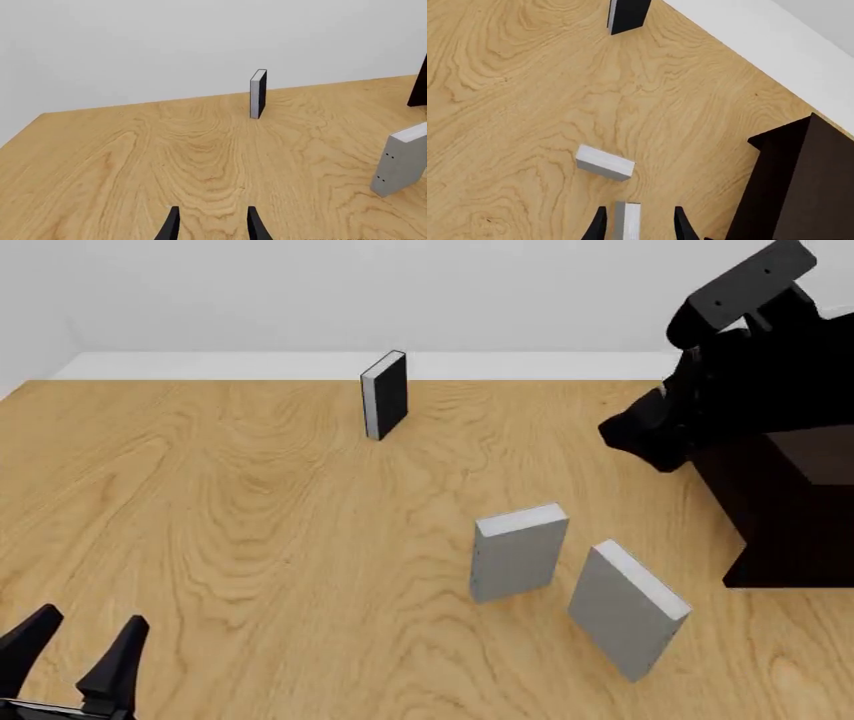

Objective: Pick up the book on the right and place it on the cabinet shelf.

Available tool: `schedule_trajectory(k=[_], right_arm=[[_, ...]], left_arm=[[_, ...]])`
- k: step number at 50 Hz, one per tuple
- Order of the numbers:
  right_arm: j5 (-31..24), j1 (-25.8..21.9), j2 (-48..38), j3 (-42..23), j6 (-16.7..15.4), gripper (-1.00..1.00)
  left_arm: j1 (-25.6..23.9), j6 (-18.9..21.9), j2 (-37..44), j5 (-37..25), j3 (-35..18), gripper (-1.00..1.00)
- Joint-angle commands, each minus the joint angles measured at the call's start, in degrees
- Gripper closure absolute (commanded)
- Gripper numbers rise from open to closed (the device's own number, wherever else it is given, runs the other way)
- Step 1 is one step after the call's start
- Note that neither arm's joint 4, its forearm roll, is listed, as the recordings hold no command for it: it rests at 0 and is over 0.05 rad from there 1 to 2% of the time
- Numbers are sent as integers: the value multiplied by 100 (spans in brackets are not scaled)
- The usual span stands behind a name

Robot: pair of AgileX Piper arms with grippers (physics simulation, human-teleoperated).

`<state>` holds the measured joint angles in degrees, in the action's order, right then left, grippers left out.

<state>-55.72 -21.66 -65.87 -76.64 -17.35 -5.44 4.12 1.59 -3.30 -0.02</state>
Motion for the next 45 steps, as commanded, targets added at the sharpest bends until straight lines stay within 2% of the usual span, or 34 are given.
schedule_trajectory(k=[1, 2, 4, 7, 9, 12, 20, 22, 28, 29, 33, 37, 39, 41, 43, 45], right_arm=[[-175, -60, -136, 121, -6, -100], [-196, -94, -139, 179, 91, -100], [-144, 42, -143, 240, -83, -100], [-172, 35, -179, 183, -47, -100], [-125, 198, -214, 267, -206, -100], [-114, 98, -221, 406, -139, -100], [-62, 248, -285, 613, -309, -100], [-57, 207, -287, 612, -222, -100], [-68, 230, -374, 591, -251, -100], [-87, 239, -379, 647, -348, -100], [-66, 226, -454, 586, -261, -100], [8, 291, -500, 786, -338, -100], [10, 201, -518, 837, -250, -100], [75, 298, -541, 892, -346, -100], [64, 196, -565, 906, -226, -100], [94, 239, -578, 946, -311, -100]], left_arm=[[-44, -5, 2, -12, 1, -100], [-50, -4, -1, -18, 1, -100], [-60, 3, 23, -11, 1, -100], [-69, 30, 3, -46, 1, -100], [-70, 21, -5, -68, 1, -100], [-106, 102, 20, -82, 1, -100], [-128, 71, 33, -104, 1, -100], [-131, 68, 35, -102, 1, -100], [-156, 51, 48, -124, 1, -100], [-159, 75, 44, -130, 1, -100], [-181, 83, 47, -137, 1, -100], [-194, 53, 19, -173, 1, -100], [-203, 48, 21, -191, 1, -100], [-223, 49, 26, -190, 1, -100], [-234, 48, 57, -161, 1, -100], [-241, 53, 88, -132, 1, -100]])
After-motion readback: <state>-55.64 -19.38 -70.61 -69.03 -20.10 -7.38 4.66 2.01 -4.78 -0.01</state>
